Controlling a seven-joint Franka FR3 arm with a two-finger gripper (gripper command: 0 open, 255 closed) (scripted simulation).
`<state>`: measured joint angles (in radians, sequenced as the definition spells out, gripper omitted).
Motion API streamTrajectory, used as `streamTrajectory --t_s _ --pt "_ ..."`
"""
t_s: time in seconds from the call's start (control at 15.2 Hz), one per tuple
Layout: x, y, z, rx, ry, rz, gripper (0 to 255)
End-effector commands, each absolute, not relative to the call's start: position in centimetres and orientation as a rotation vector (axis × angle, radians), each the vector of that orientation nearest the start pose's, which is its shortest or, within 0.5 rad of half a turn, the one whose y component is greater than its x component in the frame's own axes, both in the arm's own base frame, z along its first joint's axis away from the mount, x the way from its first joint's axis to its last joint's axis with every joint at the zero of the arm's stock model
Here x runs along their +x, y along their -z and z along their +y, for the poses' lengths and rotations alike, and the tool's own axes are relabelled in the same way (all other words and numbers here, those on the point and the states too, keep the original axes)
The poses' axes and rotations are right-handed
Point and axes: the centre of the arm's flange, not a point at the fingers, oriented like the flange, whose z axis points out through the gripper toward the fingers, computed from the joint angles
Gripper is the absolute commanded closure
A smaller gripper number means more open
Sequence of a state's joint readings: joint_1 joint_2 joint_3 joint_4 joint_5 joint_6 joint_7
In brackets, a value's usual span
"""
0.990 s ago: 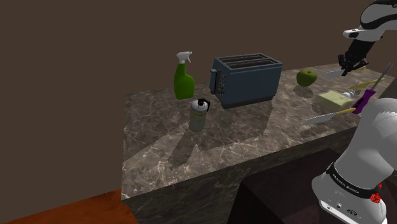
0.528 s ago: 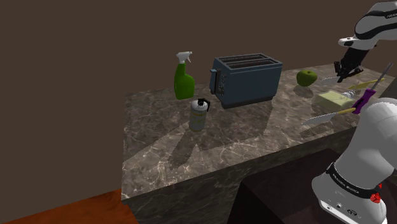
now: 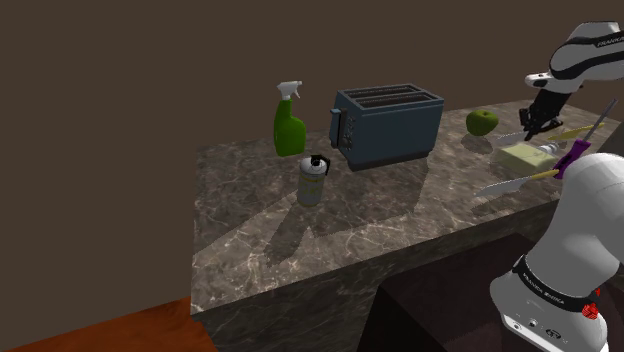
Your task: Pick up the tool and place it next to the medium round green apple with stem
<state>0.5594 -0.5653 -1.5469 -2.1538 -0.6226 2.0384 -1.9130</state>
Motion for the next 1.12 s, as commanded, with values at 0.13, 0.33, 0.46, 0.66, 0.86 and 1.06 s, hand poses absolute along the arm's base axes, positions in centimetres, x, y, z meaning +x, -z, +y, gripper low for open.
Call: streamTrajectory --t_s 0.13,0.33,0.46,0.66,0.86,1.06 --pt "23.8 -35.3 -47.7 -2.540 0.028 -1.831 255" --pt "23.8 -35.3 -47.7 -2.540 0.028 -1.831 255" --pt "23.8 -35.3 -47.7 -2.540 0.028 -1.831 255" --pt "23.8 -35.3 -47.7 -2.540 0.028 -1.831 255" --pt "23.8 -35.3 -47.7 -2.540 0.028 -1.831 0" --pt "23.8 -35.3 -47.7 -2.540 0.028 -1.831 0"
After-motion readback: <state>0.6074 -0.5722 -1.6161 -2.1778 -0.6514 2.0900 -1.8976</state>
